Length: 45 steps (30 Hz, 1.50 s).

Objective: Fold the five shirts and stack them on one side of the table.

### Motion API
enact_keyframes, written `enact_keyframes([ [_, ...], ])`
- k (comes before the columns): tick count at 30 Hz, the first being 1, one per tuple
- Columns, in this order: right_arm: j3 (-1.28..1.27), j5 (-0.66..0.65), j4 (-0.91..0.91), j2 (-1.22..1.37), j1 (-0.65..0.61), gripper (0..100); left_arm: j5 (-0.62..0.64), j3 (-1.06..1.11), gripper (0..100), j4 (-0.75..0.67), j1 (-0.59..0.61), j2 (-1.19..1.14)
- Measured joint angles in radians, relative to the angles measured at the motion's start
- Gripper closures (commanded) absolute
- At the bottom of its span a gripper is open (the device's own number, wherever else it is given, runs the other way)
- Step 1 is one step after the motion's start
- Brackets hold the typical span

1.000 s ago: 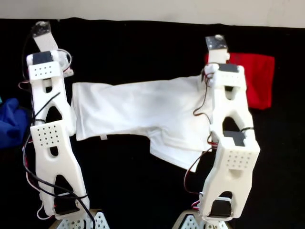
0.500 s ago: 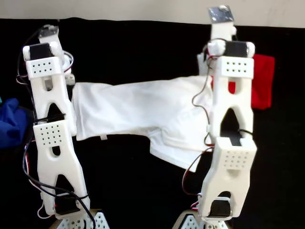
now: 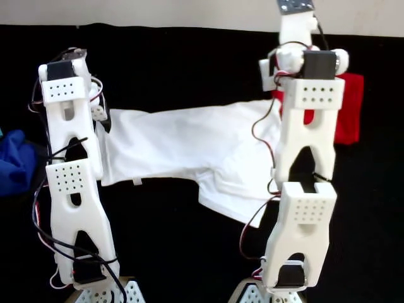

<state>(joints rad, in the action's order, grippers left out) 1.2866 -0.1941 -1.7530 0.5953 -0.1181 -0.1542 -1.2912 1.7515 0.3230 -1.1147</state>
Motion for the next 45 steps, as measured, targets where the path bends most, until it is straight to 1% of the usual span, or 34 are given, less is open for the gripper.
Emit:
enact_keyframes([
  [3, 0.003, 0.0, 0.0, 0.0, 0.029, 96.9, 0.0, 0.0, 87, -0.041, 0.0, -0.04],
  [7, 0.003, 0.0, 0.0, 0.0, 0.068, 96.9, 0.003, 0.0, 100, -0.072, -0.002, -0.071],
  [9, 0.003, 0.0, 0.0, 0.0, 0.086, 96.9, 0.003, 0.0, 98, -0.083, -0.005, -0.072],
  [12, 0.003, 0.0, 0.0, 0.0, 0.118, 96.9, 0.003, -0.021, 99, -0.086, -0.011, -0.075],
  [17, 0.003, 0.0, 0.0, 0.0, 0.17, 97.7, 0.003, -0.18, 99, -0.015, -0.023, -0.075],
  [18, 0.003, 0.0, 0.0, 0.0, 0.173, 99.2, 0.003, -0.21, 99, -0.006, -0.025, -0.075],
  [21, 0.003, 0.002, 0.0, -0.009, 0.17, 99.2, 0.003, -0.276, 99, 0.002, -0.025, -0.075],
  [24, -0.044, 0.031, 0.0, -0.094, 0.144, 99.2, 0.003, -0.292, 99, -0.003, -0.025, -0.075],
  [28, -0.261, 0.058, 0.0, -0.29, 0.06, 99.2, 0.003, -0.282, 99, -0.063, -0.025, -0.075],
  [32, -0.603, 0.06, 0.006, -0.491, -0.014, 99.2, 0.003, -0.221, 89, -0.124, -0.025, -0.075],
  [34, -0.787, 0.061, 0.068, -0.569, -0.034, 99.2, 0.002, -0.19, 86, -0.144, -0.025, -0.075],
  [39, -1.267, 0.061, 0.31, -0.707, -0.055, 99.2, 0.0, -0.18, 86, -0.149, -0.021, -0.075],
  [42, -1.519, 0.061, 0.45, -0.772, -0.06, 99.2, 0.0, -0.187, 86, -0.069, -0.02, -0.075],
  [44, -1.646, 0.063, 0.516, -0.816, -0.058, 99.2, 0.0, -0.19, 86, -0.006, -0.02, -0.066],
  [45, -1.692, 0.063, 0.539, -0.835, -0.058, 99.2, 0.0, -0.19, 86, 0.002, -0.017, -0.057],
])
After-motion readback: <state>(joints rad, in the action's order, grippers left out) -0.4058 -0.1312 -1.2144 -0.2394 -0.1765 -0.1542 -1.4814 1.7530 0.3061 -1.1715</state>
